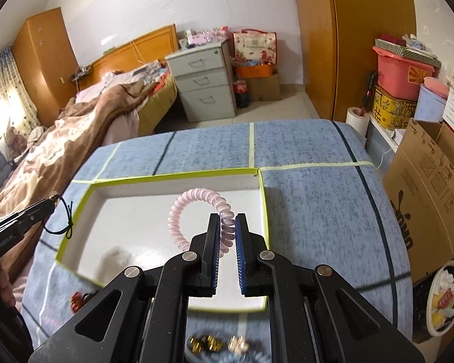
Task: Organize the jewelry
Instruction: 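Carry the pink coil with the right gripper while the left carries the hair tie into the box, then open the right gripper over the box while the left gripper opens, releasing both items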
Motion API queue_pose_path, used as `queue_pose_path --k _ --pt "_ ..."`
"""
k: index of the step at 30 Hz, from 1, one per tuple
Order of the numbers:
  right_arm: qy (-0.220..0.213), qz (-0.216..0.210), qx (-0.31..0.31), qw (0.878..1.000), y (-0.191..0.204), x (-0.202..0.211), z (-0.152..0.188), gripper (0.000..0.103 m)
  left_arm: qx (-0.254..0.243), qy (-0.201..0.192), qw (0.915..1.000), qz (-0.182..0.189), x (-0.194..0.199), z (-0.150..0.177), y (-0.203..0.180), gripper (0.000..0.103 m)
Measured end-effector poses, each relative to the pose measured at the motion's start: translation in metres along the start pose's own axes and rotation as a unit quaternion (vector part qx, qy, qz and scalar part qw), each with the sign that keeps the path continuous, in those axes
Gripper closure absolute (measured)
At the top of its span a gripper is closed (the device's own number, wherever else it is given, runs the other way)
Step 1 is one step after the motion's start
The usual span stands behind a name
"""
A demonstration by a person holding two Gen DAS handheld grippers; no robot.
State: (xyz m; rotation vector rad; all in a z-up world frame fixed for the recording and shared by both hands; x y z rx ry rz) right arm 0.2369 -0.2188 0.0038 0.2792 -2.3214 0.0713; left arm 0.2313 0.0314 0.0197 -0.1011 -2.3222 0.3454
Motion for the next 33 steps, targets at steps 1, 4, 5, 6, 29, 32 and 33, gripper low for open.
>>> queue_pose_path --k 1,4,5,6,29,32,33 --pt "0.003 0.0 0.001 1.0 -0.001 -0.004 -0.002 0.093 -0.001 0.004 1.0 -0.001 -0.005 0.0 -0.001 0.089" --pt "0.017 0.003 0.003 1.0 -0.004 -0.017 -0.004 0.093 -0.002 0.017 0.9999 -0.003 -0.018 0.0 -0.002 0.089" --pt "0.021 0.003 0.003 1.0 -0.005 -0.02 -0.004 0.093 0.0 0.022 0.9998 -0.002 -0.023 0.001 -0.002 0.089" --pt "0.025 0.001 0.003 1.0 -0.005 -0.024 -0.004 0.093 0.003 0.026 0.9997 -0.002 -0.028 0.001 -0.002 0.089" --pt "0.068 0.008 0.027 0.997 -0.004 -0.064 -0.007 0.093 0.012 0.078 0.9966 -0.022 -0.075 0.01 0.002 0.088" --pt "0.069 0.008 0.03 0.997 -0.002 -0.065 -0.007 0.093 0.012 0.08 0.9965 -0.022 -0.075 0.01 0.002 0.085" --pt "0.068 0.009 0.03 0.997 -0.001 -0.065 -0.007 0.093 0.01 0.078 0.9966 -0.022 -0.075 0.011 0.002 0.081"
Point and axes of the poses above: each gripper's, at about its wrist camera, not at the fingertips, and x roughly against the way its jaws point, y to its left, z to its underside, the point moved 4 cm from there along -x, roughly the way its jaws point, and after that the axes turned 11 degrees about x, right-handed, at the moved point
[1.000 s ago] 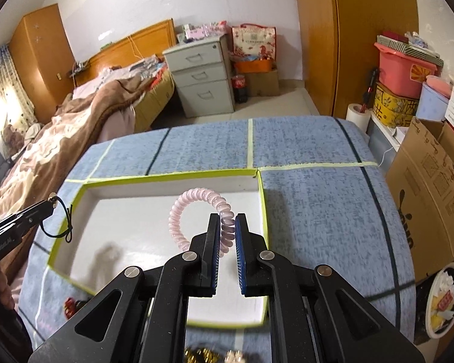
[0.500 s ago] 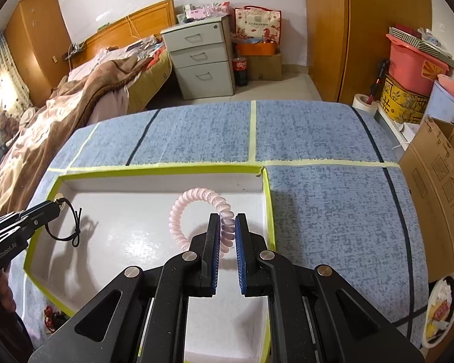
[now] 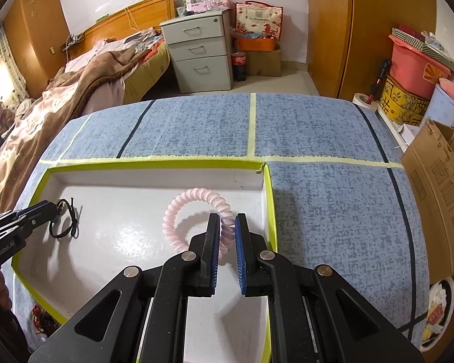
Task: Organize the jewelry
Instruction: 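Open the right gripper over the box while the left gripper opens, releasing both items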
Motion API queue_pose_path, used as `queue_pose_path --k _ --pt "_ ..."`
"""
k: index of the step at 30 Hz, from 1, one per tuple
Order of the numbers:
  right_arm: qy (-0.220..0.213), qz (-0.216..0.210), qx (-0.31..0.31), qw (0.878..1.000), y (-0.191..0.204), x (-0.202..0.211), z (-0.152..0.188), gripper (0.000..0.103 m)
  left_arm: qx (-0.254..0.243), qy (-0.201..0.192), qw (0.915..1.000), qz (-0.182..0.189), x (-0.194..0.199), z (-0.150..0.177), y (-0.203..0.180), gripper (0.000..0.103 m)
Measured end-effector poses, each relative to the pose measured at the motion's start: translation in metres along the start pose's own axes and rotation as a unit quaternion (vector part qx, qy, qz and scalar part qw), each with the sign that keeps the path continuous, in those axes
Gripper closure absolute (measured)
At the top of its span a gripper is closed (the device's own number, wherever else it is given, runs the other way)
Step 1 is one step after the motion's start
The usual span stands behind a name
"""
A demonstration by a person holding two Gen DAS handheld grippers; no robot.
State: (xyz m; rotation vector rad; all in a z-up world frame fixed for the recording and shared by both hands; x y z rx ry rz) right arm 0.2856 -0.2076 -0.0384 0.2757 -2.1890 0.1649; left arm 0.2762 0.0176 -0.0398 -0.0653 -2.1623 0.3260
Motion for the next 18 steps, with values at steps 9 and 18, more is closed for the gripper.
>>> queue_pose_path --k 9,18 --pt "0.0 0.002 0.004 1.0 0.002 -0.002 0.0 0.089 0.004 0.0 1.0 0.003 0.0 0.0 0.002 0.067" --pt "-0.015 -0.005 0.0 1.0 0.004 0.009 0.001 0.068 -0.001 -0.014 0.9999 -0.001 0.013 0.002 0.0 0.059"
Point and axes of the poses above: each gripper's, at about its wrist camera, not at the fingertips, and x roughly against the way its jaws point, y to its left, z to its underside, the point moved 4 cm from there along -x, roughly the way its jaws point, and after that the axes turned 11 degrees about x, right-handed, at the moved point
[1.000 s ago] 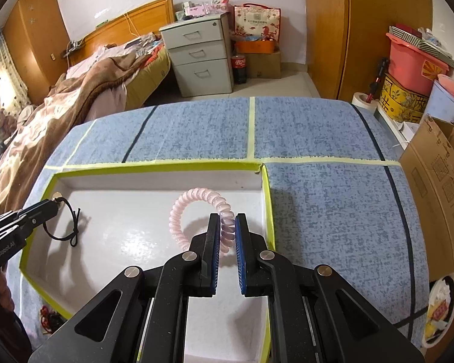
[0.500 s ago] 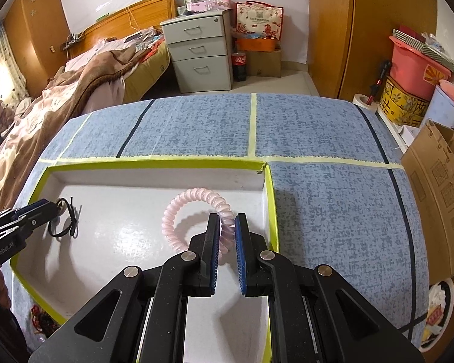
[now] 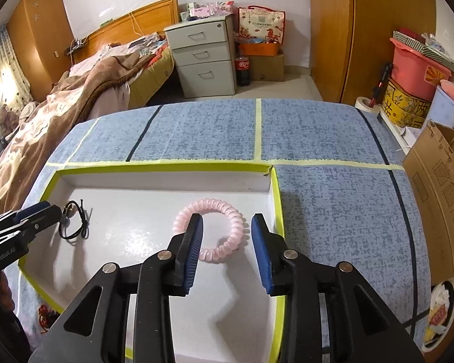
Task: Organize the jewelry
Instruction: 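Open the right gripper over the box while the left gripper opens, releasing both items, then move the right gripper to the grey flower hair tie while the left moves to the lavender coil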
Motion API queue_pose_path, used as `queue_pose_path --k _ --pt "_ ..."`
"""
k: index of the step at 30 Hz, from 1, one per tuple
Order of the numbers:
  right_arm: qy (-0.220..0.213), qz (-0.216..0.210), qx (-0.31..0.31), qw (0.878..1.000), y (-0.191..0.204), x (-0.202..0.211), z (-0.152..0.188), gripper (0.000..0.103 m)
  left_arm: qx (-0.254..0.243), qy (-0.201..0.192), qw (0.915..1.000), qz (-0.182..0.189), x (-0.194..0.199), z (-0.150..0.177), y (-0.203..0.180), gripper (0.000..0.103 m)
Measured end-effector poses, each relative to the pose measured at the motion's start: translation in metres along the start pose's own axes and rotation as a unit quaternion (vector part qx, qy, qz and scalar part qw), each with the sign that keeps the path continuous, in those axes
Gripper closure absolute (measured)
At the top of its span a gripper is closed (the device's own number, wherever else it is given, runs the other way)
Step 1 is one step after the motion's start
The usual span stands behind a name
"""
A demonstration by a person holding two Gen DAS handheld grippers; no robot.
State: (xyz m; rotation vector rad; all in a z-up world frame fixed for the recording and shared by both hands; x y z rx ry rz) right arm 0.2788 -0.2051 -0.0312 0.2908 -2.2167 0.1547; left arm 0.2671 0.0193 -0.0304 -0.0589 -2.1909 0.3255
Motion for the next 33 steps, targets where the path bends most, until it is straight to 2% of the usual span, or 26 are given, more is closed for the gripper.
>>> queue_pose_path --k 4,10,13,21,24,29,33 --pt "-0.009 -0.003 -0.004 1.0 0.0 0.013 0.003 0.068 0.007 -0.009 0.9998 0.015 0.015 0.002 0.0 0.052" --pt "-0.033 -0.01 -0.008 0.999 0.001 0.043 0.013 0.067 0.009 -0.03 0.9992 0.025 0.044 0.013 0.002 0.049" --pt "-0.044 -0.014 -0.007 0.999 0.005 0.059 0.024 0.067 0.013 -0.035 0.9986 0.038 0.057 0.022 0.003 0.047" --pt "-0.06 -0.022 -0.012 0.998 0.007 0.092 0.061 0.067 0.008 -0.042 0.9982 0.041 0.084 0.053 0.011 0.047" --pt "-0.052 -0.013 -0.015 0.998 0.005 0.098 0.079 0.067 0.004 -0.054 0.9983 0.021 0.091 0.066 0.015 0.046" --pt "-0.032 0.006 -0.014 0.999 -0.002 0.099 0.101 0.067 0.029 -0.043 0.9981 0.032 0.094 0.083 0.029 0.042" --pt "-0.023 0.006 -0.03 0.999 -0.011 0.096 0.113 0.067 0.024 -0.041 0.9985 0.028 0.097 0.096 0.033 0.042"
Point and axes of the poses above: each gripper's, at about its wrist camera, not at the fingertips, and x roughly against the way its jaws point, y to its left, z to its underside, the point moved 4 cm from there along -x, roughly the way its jaws point, and after that the axes turned 11 degrees about x, right-handed, at the moved point
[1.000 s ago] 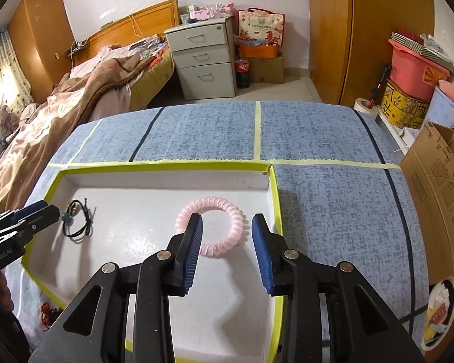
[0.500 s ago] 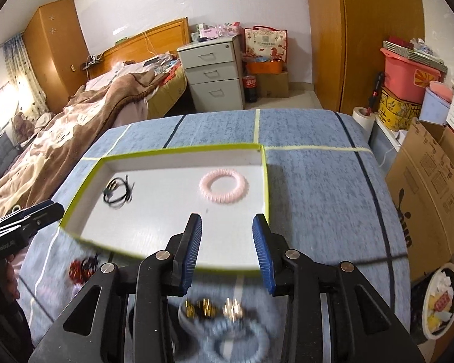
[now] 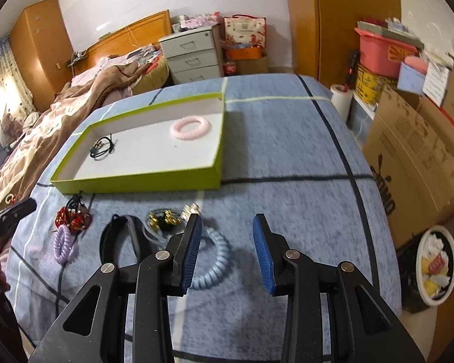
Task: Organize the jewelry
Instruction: 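Move the right gripper to the grey flower hair tie while the left moves to the lavender coil, then grasp the grey flower hair tie with the right gripper while the left grasps the lavender coil bracelet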
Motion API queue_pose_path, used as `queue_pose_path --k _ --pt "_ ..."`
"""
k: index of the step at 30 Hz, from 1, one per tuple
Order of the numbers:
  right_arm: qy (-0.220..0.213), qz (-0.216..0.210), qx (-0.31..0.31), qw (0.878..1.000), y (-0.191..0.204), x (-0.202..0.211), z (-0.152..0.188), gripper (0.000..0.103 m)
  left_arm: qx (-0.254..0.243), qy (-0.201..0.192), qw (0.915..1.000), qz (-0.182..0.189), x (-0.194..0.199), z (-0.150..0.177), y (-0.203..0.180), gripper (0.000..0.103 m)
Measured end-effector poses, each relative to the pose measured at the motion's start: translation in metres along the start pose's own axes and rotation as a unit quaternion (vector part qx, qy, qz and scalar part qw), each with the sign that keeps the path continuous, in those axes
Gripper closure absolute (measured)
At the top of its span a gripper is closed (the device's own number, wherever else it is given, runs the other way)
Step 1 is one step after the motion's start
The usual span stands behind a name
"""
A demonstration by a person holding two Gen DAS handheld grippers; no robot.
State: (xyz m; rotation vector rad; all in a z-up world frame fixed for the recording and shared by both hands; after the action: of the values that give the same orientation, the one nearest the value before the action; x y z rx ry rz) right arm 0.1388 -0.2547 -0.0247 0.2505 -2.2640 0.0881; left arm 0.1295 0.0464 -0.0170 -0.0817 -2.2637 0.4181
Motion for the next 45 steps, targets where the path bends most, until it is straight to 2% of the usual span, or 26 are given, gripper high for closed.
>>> queue_pose_path --k 5,7,10,12,17,24,27,29,31,34,38,41,45 --pt "-0.006 -0.021 0.025 0.999 0.007 -0.003 -0.004 0.067 0.012 0.012 0.9998 0.012 0.002 0.012 0.005 0.042" --pt "-0.008 -0.031 0.04 0.999 0.012 -0.006 -0.008 0.067 0.028 0.023 0.9989 0.031 0.002 0.015 0.007 0.042" --pt "-0.007 -0.04 0.049 0.998 0.017 -0.012 -0.011 0.065 0.025 0.022 0.9993 0.019 0.001 0.018 0.007 0.042" --pt "-0.002 -0.042 0.051 0.998 0.018 -0.019 -0.011 0.059 0.029 0.025 0.9991 0.021 0.001 0.019 0.007 0.042" --pt "0.022 -0.048 0.05 0.997 0.019 -0.032 -0.009 0.059 0.023 0.027 0.9991 0.022 0.0 0.022 0.002 0.042" --pt "0.016 -0.045 0.057 0.997 0.018 -0.032 -0.006 0.059 0.018 0.04 0.9988 0.023 -0.004 0.028 0.0 0.042" --pt "0.013 -0.054 0.052 0.997 0.019 -0.031 -0.005 0.068 0.013 0.043 0.9987 0.022 -0.005 0.031 -0.003 0.042" --pt "0.011 -0.057 0.051 0.997 0.019 -0.03 -0.004 0.08 0.006 0.05 0.9985 0.02 -0.008 0.034 -0.005 0.042" --pt "0.01 -0.06 0.051 0.997 0.019 -0.03 -0.004 0.083 0.0 0.055 0.9983 0.018 -0.011 0.037 -0.008 0.042" --pt "0.009 -0.062 0.047 0.997 0.019 -0.029 -0.005 0.084 -0.007 0.064 0.9977 0.019 -0.015 0.041 -0.012 0.042" --pt "-0.007 -0.061 0.042 0.997 0.016 -0.022 -0.006 0.084 -0.022 0.071 0.9972 0.0 -0.02 0.044 -0.016 0.042" --pt "-0.019 -0.071 0.024 0.997 0.011 -0.016 -0.008 0.084 -0.036 0.07 0.9969 -0.002 -0.022 0.048 -0.021 0.042" --pt "-0.039 -0.083 0.009 0.996 0.009 -0.008 -0.012 0.084 -0.061 0.065 0.9958 -0.023 -0.024 0.052 -0.025 0.042"
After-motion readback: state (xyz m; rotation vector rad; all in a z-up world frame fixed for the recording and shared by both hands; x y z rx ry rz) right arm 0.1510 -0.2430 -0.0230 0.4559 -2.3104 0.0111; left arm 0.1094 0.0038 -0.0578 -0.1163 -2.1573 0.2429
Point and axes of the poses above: each gripper's, at about its wrist camera, not at the fingertips, and x roughly against the way its jaws point, y to its left, z to its underside, the point moved 4 cm from there along -x, roughly the way its jaws point, and after that the axes turned 11 degrees about x, right-handed, at the moved point
